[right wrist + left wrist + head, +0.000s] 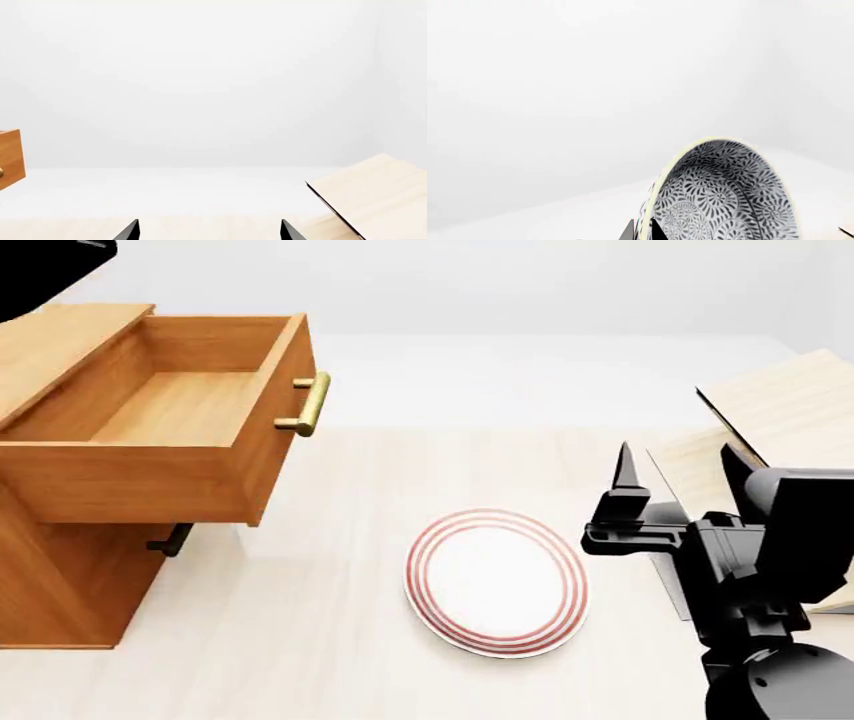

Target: Open the top drawer of the cabinet and put the bowl in it.

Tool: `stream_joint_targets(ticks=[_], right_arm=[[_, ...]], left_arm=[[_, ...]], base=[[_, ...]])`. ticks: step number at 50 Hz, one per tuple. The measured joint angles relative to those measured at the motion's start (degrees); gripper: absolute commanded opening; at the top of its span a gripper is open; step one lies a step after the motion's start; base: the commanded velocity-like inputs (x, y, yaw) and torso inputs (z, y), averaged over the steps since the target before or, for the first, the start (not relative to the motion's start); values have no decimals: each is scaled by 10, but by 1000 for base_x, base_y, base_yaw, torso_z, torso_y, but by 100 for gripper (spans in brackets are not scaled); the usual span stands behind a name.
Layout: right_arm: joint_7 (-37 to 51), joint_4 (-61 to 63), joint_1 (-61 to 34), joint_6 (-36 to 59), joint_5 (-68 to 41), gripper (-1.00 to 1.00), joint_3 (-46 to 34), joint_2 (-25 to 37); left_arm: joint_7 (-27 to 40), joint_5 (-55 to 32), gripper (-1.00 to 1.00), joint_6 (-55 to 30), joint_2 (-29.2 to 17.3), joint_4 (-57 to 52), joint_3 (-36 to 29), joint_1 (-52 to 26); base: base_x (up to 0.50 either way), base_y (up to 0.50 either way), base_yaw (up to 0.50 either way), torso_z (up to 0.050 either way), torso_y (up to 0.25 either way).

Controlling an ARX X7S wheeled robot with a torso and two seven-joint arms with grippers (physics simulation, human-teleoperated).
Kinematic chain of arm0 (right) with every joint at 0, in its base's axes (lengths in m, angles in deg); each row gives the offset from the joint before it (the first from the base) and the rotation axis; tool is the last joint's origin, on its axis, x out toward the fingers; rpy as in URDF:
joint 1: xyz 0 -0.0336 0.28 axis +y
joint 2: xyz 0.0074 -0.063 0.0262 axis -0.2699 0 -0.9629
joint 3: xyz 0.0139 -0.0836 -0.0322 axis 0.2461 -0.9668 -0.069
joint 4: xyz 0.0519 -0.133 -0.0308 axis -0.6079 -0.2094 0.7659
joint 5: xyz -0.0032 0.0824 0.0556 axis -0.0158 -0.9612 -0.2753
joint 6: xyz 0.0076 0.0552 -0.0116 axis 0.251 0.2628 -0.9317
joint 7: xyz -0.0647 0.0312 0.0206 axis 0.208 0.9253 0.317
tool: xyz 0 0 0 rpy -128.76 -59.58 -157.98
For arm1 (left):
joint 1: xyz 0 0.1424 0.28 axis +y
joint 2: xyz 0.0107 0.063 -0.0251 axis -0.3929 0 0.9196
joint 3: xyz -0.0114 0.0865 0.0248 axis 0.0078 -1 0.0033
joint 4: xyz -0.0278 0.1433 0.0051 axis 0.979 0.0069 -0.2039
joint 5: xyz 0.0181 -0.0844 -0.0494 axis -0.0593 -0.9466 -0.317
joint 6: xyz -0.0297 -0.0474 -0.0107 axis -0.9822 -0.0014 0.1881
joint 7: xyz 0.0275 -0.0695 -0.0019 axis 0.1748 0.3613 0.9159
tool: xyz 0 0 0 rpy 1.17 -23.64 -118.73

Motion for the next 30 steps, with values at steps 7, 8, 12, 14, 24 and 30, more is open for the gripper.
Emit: stream_joint_targets(ticks=[7, 8, 12, 14, 24, 30], right_arm=[[0, -2, 1, -4, 1, 100, -2, 1], [0, -3, 1, -4, 2, 100, -3, 1], [1, -4, 1, -5, 2, 100, -5, 1], [1, -5, 1, -6, 2, 100, -6, 1], [3, -9, -2, -8, 5, 100, -14, 2], [4, -12, -3, -9, 8, 100, -19, 2]], left_arm=[[-34, 59, -100, 27, -13, 54, -10, -17], [-39, 67, -100, 32, -15, 62, -12, -18], [-58, 101, -100, 53, -20, 97, -19, -21], [-68, 118, -100, 65, -20, 118, -23, -22], [-124, 201, -100, 137, -7, 238, -50, -22], [-155, 244, -100, 185, 11, 321, -65, -20]], base=[[0, 0, 0, 0, 0], [0, 0, 0, 0, 0], [0, 0, 0, 0, 0], [0, 0, 0, 0, 0], [0, 0, 0, 0, 1], [0, 0, 0, 0, 0]])
